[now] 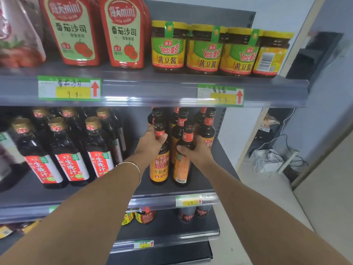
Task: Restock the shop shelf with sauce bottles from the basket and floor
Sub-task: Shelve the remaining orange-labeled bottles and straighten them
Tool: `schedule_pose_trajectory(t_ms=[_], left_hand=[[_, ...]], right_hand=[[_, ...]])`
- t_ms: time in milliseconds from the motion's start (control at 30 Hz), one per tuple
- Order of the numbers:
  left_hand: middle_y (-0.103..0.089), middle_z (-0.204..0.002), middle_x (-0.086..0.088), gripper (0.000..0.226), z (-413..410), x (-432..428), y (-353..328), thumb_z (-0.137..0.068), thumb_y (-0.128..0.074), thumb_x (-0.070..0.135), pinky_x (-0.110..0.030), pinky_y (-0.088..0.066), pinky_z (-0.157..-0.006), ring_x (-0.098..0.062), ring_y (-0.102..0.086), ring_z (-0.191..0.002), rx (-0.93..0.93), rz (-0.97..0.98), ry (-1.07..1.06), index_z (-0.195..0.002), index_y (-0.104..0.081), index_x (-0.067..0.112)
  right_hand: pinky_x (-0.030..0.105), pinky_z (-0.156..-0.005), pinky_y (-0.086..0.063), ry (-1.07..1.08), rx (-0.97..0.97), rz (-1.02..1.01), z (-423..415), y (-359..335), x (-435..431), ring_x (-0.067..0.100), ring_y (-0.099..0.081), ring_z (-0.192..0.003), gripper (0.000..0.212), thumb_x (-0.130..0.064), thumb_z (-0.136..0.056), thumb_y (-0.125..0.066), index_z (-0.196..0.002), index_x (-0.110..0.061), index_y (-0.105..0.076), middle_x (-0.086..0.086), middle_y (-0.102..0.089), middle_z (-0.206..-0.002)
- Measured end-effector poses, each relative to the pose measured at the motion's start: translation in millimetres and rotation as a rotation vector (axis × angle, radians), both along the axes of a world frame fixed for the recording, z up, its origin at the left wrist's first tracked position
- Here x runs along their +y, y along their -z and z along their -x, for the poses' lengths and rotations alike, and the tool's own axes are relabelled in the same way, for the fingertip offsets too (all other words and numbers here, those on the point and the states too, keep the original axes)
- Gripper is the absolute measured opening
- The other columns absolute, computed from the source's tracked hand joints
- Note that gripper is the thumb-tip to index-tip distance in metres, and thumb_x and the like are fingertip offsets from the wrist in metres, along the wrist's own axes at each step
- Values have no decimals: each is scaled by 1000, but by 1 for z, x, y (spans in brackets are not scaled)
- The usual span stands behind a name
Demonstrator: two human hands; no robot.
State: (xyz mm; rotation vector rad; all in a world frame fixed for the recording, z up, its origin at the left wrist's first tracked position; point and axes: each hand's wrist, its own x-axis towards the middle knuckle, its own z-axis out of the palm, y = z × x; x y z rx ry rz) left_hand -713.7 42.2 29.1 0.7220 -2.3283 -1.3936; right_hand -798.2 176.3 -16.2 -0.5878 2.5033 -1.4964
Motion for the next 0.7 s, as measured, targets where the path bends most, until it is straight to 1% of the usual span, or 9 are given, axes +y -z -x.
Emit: schedule_pose_trajectory(t_ms=[100, 167, 233, 300, 400, 500, 567, 633, 700], left_hand=[[-56, -119, -9, 44, -1, 1, 6, -78, -69, 21, -49, -44, -98, -30, -53, -113, 20, 8, 30, -115, -46, 16], [-50, -118, -9, 56, -2, 2, 10, -71, -74, 17, -50, -44, -98, -31, -51, -114, 10, 47, 16, -118, -43, 17], [-44, -117, -9, 60, -2, 4, 13, -70, -75, 16, -50, -44, -98, -32, -50, -113, -7, 86, -14, -120, -41, 18], [-44, -117, -10, 58, -2, 4, 15, -72, -74, 18, -50, -44, -98, -33, -51, -113, -17, 115, -30, -119, -42, 17], [-46, -118, -10, 54, -2, 2, 17, -74, -72, 19, -50, -44, -98, -33, -51, -114, -18, 137, -19, -119, -42, 17], [-47, -118, -10, 53, -2, 1, 18, -75, -72, 19, -50, -44, -98, -33, -51, -114, -13, 148, -8, -119, -43, 16], [-46, -118, -11, 54, -2, 0, 18, -75, -72, 20, -50, -44, -99, -33, -50, -115, -9, 156, 4, -120, -43, 16], [-46, -117, -11, 56, -2, -1, 19, -74, -73, 20, -50, -44, -98, -32, -49, -115, -7, 155, 2, -121, -43, 16], [-45, -115, -10, 57, -2, 0, 20, -73, -73, 20, -49, -44, -98, -32, -49, -115, 1, 153, -9, -121, -42, 16]], right_hand=[[50, -99, -45, -5, -28, 96, -5, 12, 5, 24, -50, -122, 80, -39, -67, -80, -132, -20, -38, 4, -52, -132], [49, -99, -45, 74, -30, 86, -9, 18, 1, 24, -48, -123, 91, -40, -58, -84, -133, -24, -35, 4, -46, -135], [46, -96, -47, 135, 3, 57, -11, 20, -7, 23, -50, -119, 92, -40, -56, -86, -131, -27, -33, 3, -47, -134], [47, -94, -49, 140, 37, 43, -11, 19, -10, 24, -55, -114, 85, -34, -58, -85, -127, -28, -36, 2, -52, -129], [48, -93, -50, 30, -9, 64, -2, 15, 1, 23, -59, -109, 74, -18, -64, -81, -126, -25, -41, 1, -61, -119], [48, -101, -44, -176, -182, 91, 13, 5, 20, 19, -57, -111, 78, -4, -71, -76, -137, -22, -37, 1, -61, -121], [41, -96, -44, -260, -296, 100, 18, 2, 25, 7, -55, -104, 87, -2, -74, -74, -142, -29, -28, -10, -59, -117], [42, -95, -41, -207, -320, 130, 15, 8, 21, 11, -50, -113, 102, -4, -70, -78, -145, -34, -17, -9, -51, -125], [52, -105, -37, -19, -242, 131, 5, 24, 11, 23, -39, -130, 109, -13, -61, -84, -144, -34, -16, 1, -38, -140]])
